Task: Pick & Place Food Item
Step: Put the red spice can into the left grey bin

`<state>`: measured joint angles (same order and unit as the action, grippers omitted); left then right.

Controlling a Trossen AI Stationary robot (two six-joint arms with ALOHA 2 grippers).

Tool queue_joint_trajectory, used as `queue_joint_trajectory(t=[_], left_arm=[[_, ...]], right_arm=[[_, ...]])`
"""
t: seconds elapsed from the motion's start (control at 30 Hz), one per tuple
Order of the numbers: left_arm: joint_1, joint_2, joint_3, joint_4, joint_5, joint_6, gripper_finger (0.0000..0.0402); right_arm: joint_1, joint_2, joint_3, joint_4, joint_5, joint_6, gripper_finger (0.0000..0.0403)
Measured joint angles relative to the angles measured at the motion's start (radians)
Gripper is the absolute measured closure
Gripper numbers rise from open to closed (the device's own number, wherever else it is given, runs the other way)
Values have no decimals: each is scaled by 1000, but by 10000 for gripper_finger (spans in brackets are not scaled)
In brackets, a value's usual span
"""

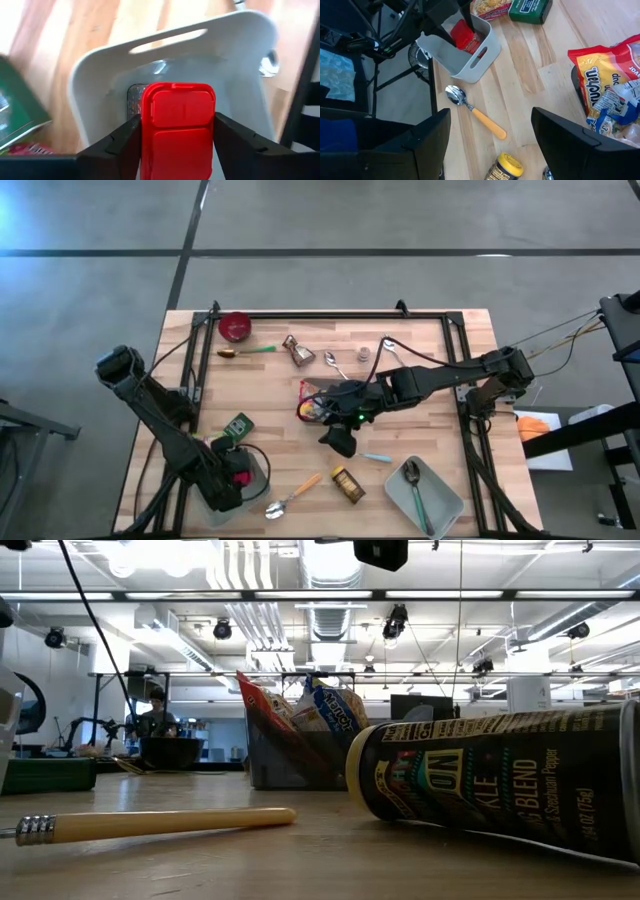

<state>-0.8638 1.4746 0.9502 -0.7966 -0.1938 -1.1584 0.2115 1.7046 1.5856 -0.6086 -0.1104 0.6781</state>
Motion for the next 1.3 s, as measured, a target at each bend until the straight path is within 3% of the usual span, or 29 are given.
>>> queue_joint_trajectory(t=[0.2, 0.77, 1.3], left_arm=[[15, 0, -1, -8, -1, -6, 160], [32, 0, -1, -3, 21, -36, 144], [67, -2, 0, 4, 40, -44, 7]], right_arm=[[0, 0, 0, 0, 0, 1, 130], [0, 0, 0, 0, -1, 3, 130], [0, 0, 0, 1, -1, 1, 130]])
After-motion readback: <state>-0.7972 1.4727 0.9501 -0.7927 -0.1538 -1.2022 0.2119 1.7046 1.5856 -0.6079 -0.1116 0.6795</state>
